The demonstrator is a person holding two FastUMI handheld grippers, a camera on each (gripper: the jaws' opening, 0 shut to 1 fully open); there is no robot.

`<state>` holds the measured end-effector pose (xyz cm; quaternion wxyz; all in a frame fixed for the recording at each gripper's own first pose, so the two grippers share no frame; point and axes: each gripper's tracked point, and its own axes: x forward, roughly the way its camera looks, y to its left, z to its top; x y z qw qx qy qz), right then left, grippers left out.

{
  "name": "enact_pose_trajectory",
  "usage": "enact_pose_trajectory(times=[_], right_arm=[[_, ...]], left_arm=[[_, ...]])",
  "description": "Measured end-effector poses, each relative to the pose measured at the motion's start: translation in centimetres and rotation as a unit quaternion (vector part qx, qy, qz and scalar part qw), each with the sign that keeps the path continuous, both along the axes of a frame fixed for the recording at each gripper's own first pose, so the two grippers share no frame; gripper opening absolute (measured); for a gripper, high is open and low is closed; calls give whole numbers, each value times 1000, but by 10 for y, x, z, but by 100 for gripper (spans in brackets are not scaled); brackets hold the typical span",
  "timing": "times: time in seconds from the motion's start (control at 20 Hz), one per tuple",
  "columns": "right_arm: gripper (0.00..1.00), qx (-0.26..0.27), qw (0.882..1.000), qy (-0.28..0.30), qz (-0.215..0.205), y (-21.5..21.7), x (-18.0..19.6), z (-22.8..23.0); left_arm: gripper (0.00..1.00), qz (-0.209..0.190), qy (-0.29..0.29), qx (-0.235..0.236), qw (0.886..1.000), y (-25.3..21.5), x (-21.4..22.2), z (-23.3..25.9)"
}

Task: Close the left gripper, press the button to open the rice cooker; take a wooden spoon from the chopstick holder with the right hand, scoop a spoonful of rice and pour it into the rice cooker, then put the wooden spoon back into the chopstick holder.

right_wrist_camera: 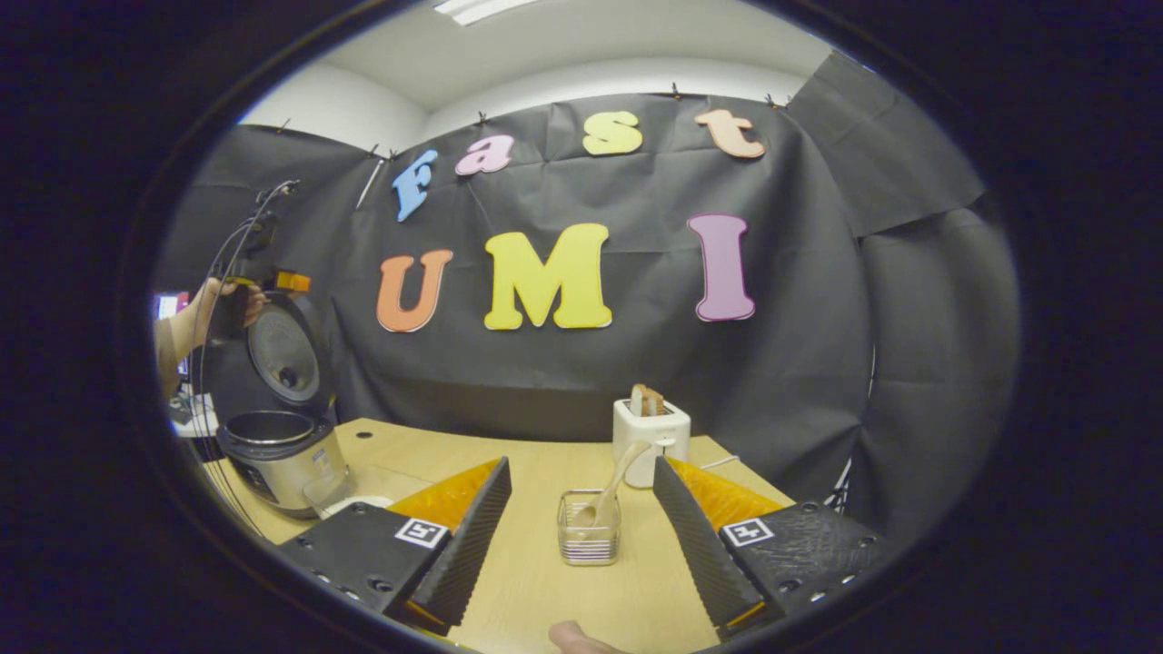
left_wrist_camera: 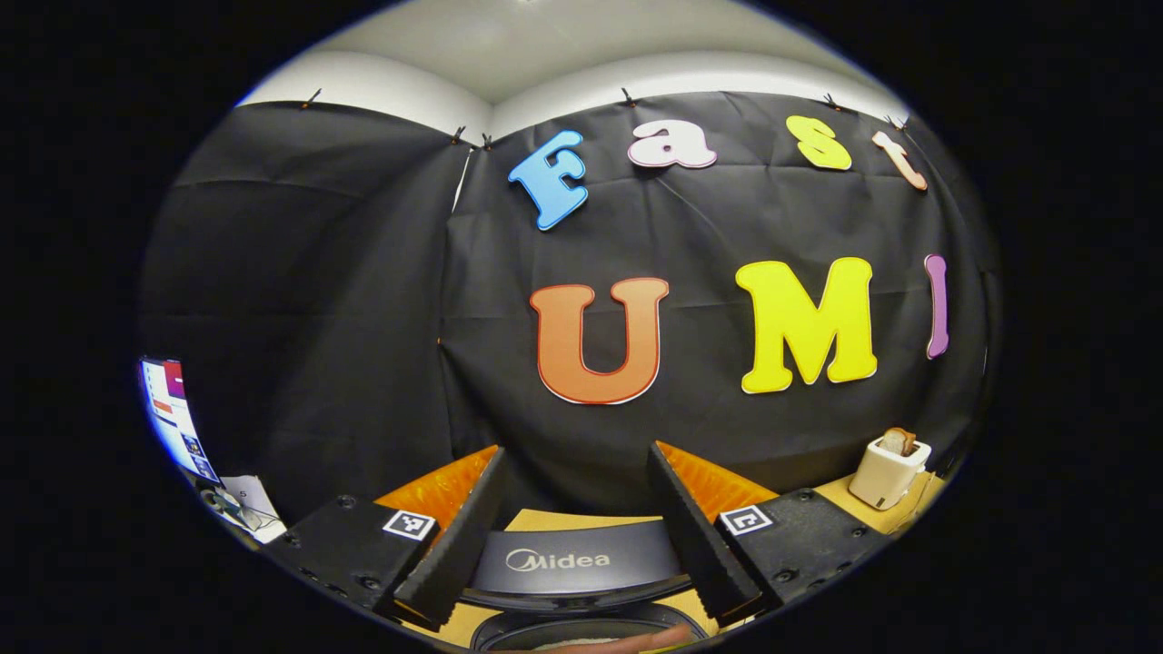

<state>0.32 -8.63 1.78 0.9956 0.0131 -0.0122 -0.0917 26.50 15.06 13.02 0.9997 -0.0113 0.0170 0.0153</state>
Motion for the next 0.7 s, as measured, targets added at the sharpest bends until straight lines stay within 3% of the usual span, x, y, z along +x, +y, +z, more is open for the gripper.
enact_pose_trajectory(times=[0.3, 0.55, 0.7], right_arm=[[92, 2, 1000, 3, 19, 12, -1, -2], [92, -7, 1000, 4, 15, 9, -2, -3], [92, -8, 1000, 12, 3, 2, 0, -8]], left_arm=[[97, -9, 1, 9, 1000, -7, -37, -7], [94, -19, 3, 14, 1000, -14, -69, -20], [96, -16, -4, 41, 999, -18, -87, -28]])
